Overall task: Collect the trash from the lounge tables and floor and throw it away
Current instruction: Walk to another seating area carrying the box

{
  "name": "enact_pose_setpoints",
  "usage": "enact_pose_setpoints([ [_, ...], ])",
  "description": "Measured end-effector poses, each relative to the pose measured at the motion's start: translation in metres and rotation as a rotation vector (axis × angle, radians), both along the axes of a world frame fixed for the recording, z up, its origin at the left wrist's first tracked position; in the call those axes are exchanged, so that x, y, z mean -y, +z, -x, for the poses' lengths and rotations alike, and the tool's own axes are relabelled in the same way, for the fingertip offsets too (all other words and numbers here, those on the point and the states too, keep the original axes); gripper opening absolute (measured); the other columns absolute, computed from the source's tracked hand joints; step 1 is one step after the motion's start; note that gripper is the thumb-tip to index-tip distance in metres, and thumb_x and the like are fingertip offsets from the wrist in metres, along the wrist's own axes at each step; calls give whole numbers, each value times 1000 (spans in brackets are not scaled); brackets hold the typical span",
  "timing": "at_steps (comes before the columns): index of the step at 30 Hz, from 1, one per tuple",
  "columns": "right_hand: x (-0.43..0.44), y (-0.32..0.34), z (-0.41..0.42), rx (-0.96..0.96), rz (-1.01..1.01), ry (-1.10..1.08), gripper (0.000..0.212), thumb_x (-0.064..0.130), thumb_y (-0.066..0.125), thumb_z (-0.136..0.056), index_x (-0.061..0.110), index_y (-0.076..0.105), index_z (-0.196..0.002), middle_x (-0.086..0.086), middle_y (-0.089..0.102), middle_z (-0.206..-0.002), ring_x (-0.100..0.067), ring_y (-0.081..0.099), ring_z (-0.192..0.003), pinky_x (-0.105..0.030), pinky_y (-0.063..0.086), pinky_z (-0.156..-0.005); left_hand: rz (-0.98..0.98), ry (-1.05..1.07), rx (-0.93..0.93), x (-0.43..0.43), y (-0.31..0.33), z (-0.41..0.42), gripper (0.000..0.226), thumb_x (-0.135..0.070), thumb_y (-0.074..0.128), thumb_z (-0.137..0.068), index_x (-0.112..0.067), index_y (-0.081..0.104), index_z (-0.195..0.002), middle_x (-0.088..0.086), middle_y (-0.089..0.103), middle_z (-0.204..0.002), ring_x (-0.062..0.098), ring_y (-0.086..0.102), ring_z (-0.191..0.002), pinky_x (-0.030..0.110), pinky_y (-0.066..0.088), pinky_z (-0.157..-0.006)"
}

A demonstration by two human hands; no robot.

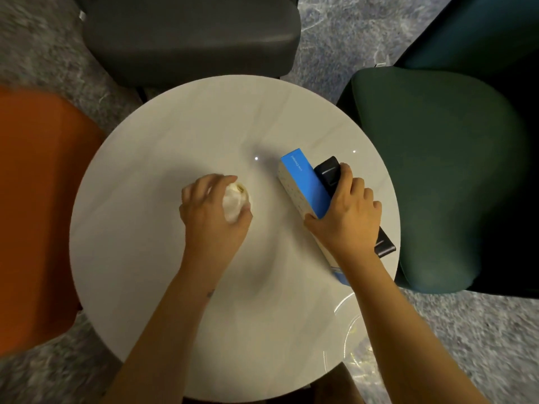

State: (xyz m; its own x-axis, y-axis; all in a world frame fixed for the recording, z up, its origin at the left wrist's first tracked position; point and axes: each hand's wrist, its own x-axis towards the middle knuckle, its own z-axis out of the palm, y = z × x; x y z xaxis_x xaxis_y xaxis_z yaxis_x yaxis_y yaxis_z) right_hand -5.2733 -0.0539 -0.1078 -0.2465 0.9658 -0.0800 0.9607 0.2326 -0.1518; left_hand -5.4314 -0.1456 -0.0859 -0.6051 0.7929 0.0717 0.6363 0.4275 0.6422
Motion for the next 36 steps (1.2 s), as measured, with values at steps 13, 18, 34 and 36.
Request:
enact_pose_setpoints([
  [13, 1, 0, 1, 19, 5, -26, 90, 36, 73, -64, 9, 29, -137, -11, 52, -103, -30, 48, -85, -35, 30, -69, 19, -235, -38, 0, -16, 0, 63, -8, 79, -66, -6, 54, -123, 15, 50, -129, 28, 39, -116, 37, 33, -95],
  [18, 1, 1, 1, 21, 14, -23, 90, 35, 73, -64, 9, 29, -138, -12, 52, -104, -29, 46, -84, -35, 28, -68, 124, -257, -159, 0, -20, 5, 63, -23, 79, -68, -8, 55, -123, 17, 47, -135, 40, 38, -127, 52, 29, -102],
  [34, -32, 96, -10, -231, -35, -19, 99, 40, 74, -63, 13, 22, -143, -11, 52, -118, -32, 55, -95, -34, 37, -70, 52, -301, -93, -50, 76, 3, 63, -31, 74, -73, -19, 49, -129, 8, 47, -128, 27, 44, -114, 30, 39, -85],
  [36, -41, 127, -18, -260, -80, -34, 100, 43, 72, -63, 15, 21, -144, -9, 51, -121, -32, 55, -98, -36, 41, -73, 25, -334, -88, -67, 112, 2, 65, -35, 72, -74, -22, 47, -132, 5, 46, -132, 26, 44, -118, 35, 40, -92],
])
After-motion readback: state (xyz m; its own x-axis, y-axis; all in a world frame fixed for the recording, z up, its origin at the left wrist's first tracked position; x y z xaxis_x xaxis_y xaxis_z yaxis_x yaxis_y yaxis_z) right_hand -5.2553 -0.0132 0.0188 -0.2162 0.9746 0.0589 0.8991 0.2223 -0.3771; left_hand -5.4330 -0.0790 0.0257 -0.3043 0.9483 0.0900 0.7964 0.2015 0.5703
